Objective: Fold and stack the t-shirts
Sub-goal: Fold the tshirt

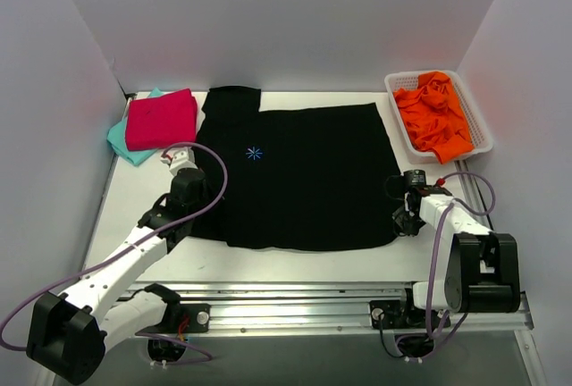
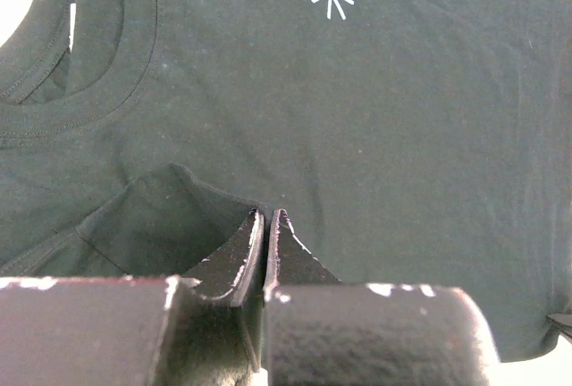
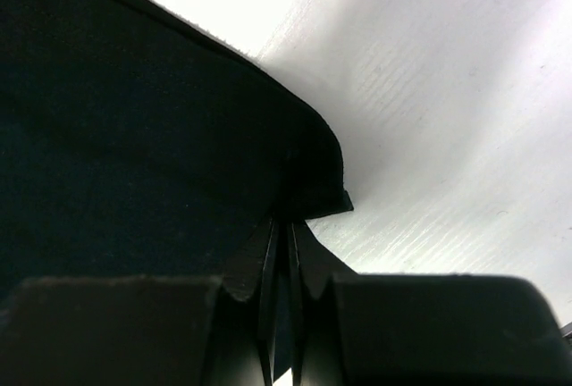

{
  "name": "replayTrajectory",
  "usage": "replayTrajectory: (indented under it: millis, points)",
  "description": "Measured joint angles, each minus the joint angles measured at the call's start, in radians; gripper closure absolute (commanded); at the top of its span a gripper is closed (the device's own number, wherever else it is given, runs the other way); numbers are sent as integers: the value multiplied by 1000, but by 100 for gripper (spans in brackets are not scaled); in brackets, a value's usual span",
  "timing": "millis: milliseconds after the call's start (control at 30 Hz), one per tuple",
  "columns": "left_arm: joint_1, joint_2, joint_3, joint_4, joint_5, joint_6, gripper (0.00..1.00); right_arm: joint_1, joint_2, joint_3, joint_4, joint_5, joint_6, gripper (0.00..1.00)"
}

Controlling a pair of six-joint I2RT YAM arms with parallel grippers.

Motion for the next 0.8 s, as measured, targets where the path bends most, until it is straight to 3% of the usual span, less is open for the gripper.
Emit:
replayTrajectory:
  millis: [367,800]
  points:
    - [2,9,39,-47,0,3,98,0,-190,-10,-3,2,-26,100]
    - [0,14,147,-111,-10,-18,98,0,-176,37,131,-58,-80,100]
